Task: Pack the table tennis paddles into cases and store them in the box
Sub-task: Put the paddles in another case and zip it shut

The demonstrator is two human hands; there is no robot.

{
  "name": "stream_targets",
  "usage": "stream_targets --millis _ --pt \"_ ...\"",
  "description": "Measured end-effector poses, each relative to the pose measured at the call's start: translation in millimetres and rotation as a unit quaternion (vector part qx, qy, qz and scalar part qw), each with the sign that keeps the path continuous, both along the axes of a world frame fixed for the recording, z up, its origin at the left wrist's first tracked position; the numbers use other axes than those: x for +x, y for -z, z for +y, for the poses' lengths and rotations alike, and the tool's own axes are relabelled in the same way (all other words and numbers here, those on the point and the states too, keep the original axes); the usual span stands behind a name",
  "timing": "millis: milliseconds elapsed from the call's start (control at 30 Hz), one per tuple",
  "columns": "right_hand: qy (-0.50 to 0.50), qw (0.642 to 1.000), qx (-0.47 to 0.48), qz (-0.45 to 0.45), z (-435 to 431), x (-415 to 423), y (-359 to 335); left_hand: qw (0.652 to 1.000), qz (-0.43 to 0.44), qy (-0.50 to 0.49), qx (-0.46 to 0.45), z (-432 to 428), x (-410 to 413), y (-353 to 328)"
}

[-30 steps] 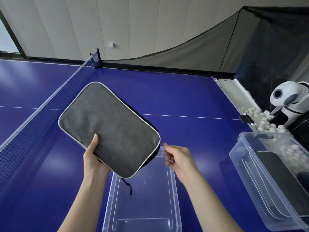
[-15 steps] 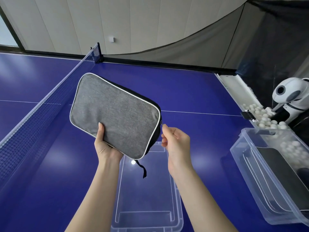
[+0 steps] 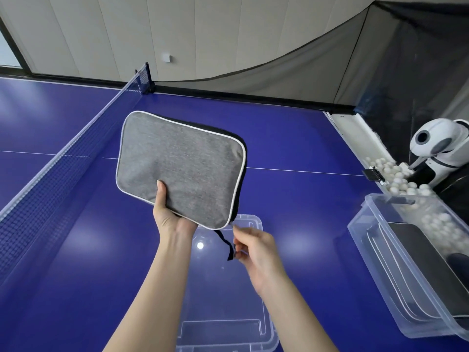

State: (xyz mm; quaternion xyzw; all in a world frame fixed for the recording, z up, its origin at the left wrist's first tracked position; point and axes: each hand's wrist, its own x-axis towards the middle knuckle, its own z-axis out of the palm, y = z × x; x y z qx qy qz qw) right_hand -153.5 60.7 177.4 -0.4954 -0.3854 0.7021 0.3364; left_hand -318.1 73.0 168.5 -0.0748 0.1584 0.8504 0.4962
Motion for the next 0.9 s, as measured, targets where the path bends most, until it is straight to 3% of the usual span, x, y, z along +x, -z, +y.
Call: stream_targets --millis 467,733,900 --pt "-0.014 0.998 0.046 -0.048 -11 -10 9 0.998 -0.059 0.021 0.001 0 14 -5" --pt "-0.023 0.98 0.183 -0.073 -10 -8 11 0.998 -0.017 0.052 -0.023 -5 -5 -4" --pt "0.022 0.98 0.192 -0.04 17 7 1 0.991 0.07 0.077 -0.089 -19 -25 8"
